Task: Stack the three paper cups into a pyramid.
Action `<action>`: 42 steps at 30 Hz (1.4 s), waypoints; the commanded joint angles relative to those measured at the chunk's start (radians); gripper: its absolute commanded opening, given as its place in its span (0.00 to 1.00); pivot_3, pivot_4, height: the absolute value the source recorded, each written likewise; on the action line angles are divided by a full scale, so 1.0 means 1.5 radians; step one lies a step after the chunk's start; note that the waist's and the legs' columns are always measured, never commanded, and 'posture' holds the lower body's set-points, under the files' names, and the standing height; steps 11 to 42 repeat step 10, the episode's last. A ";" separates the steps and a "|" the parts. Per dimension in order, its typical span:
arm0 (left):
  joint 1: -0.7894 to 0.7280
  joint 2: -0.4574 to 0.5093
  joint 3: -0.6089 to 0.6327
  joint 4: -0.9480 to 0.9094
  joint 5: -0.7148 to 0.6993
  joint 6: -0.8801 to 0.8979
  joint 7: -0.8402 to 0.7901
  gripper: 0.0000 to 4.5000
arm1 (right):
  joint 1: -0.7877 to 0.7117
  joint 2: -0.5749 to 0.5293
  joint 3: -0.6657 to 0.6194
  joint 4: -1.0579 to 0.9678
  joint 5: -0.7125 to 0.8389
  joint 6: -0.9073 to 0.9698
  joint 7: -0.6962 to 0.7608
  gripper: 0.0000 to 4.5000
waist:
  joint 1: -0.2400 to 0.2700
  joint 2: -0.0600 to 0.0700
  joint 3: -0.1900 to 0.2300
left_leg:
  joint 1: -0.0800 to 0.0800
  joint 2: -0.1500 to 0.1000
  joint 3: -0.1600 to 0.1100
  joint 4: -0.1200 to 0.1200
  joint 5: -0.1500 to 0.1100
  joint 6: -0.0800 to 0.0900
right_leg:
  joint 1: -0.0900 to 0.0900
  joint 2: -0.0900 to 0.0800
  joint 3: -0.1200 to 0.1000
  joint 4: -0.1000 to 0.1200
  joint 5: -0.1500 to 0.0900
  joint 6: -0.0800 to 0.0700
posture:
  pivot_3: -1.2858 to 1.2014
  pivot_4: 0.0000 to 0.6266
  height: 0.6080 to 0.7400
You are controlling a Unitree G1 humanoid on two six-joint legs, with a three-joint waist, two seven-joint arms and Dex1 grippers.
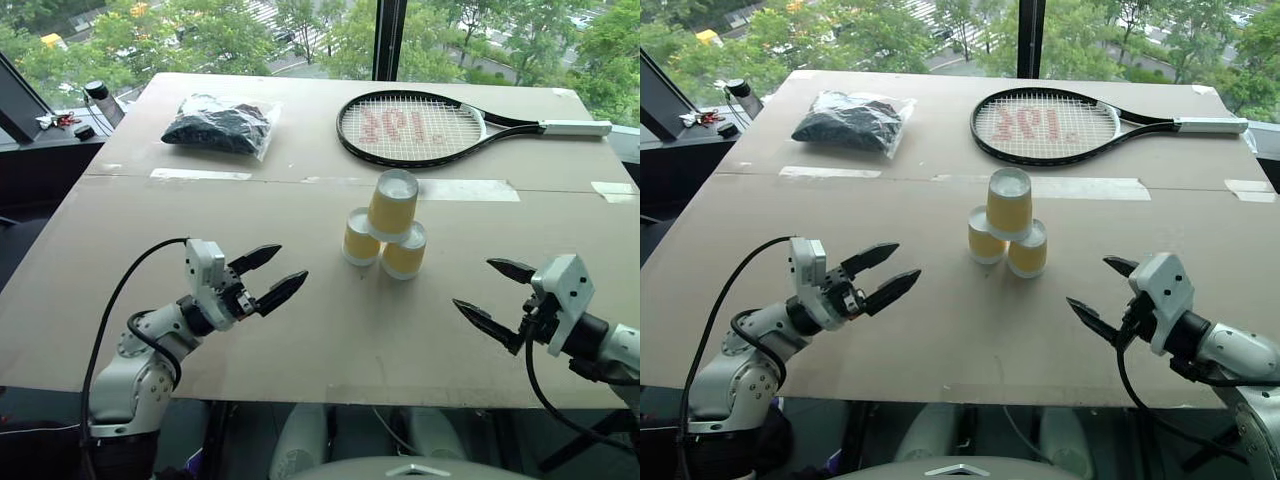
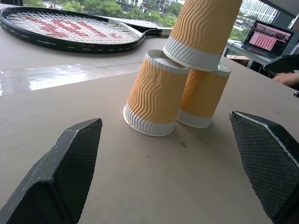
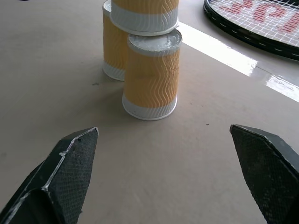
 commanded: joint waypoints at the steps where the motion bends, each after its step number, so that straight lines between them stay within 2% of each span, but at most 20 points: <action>1: 0.018 -0.010 -0.006 -0.041 0.028 -0.005 0.053 1.00 | 0.037 0.030 -0.012 0.025 -0.026 -0.089 -0.001 1.00 | 0.000 0.000 0.000 | 0.000 0.000 0.000 0.000 0.000 0.000 | 0.000 0.000 0.000 0.000 0.000 0.000 | 0.52 0.24 1.00; 10: 0.091 0.006 0.003 -0.084 0.038 0.010 0.081 1.00 | 0.073 0.036 -0.031 0.092 -0.028 -0.176 0.028 1.00 | 0.004 0.000 0.000 | 0.001 0.000 0.001 0.000 0.000 0.000 | 0.000 0.000 0.001 0.000 0.000 0.000 | 0.52 0.24 1.00; 42: 0.091 0.006 0.003 -0.084 0.038 0.010 0.081 1.00 | 0.073 0.036 -0.031 0.092 -0.028 -0.176 0.028 1.00 | 0.004 0.000 0.000 | 0.001 0.000 0.001 0.000 0.000 0.000 | 0.000 0.000 0.001 0.000 0.000 0.000 | 0.52 0.24 1.00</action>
